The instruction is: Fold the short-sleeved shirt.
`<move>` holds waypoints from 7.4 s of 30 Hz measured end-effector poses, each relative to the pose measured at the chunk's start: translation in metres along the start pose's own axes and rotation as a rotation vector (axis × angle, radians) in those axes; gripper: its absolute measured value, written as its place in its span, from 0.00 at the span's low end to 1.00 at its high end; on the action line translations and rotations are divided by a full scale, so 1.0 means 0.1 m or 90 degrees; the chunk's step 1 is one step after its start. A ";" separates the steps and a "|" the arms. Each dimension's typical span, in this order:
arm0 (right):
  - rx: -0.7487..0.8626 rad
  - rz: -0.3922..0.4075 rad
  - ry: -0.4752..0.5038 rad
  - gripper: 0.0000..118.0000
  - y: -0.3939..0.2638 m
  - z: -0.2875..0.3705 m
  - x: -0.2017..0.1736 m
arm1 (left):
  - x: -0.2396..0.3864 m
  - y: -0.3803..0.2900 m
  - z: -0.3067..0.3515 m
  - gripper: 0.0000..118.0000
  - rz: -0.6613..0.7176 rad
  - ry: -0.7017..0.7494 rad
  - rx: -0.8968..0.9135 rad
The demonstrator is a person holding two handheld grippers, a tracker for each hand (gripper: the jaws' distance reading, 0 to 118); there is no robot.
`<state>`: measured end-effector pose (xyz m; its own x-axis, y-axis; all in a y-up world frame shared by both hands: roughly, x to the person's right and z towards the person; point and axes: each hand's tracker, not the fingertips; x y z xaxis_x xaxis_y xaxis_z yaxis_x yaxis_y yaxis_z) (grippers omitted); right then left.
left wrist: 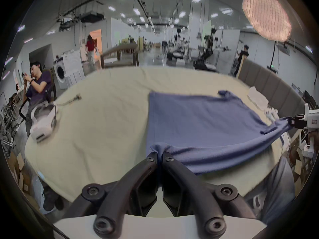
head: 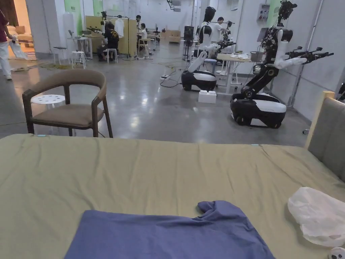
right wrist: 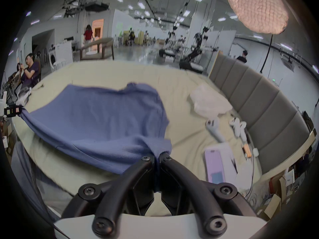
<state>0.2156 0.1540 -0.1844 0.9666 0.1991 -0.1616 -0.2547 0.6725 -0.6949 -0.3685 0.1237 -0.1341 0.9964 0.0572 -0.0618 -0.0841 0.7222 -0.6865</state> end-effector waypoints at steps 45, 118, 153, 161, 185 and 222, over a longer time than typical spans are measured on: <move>0.492 -0.123 -0.024 0.00 1.22 0.12 -1.04 | 1.21 1.10 0.02 0.00 -0.051 0.077 0.420; -0.198 -0.067 0.076 0.04 -0.68 -0.82 -0.22 | 0.07 -0.34 -0.38 0.00 0.056 0.027 -0.181; -0.133 -0.088 0.060 0.05 1.18 -2.28 0.08 | 0.01 1.22 -1.93 0.00 0.061 0.050 -0.125; 0.007 -0.098 0.027 0.52 1.21 -1.83 -0.03 | 0.13 1.27 -1.78 0.53 0.045 0.061 -0.073; 0.485 -0.132 -0.033 0.00 1.51 -0.11 -0.98 | 0.89 1.20 -0.20 0.00 -0.016 0.099 0.411; 0.282 -0.167 -0.005 0.00 1.04 -0.54 -0.66 | 0.03 0.56 -1.88 0.02 0.027 0.053 -0.217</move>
<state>0.1271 0.1724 -0.2835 0.9998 -0.0118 -0.0150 0.0058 0.9377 -0.3474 -0.3710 0.0342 -0.3088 0.9893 0.0162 -0.1449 -0.1368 0.4473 -0.8838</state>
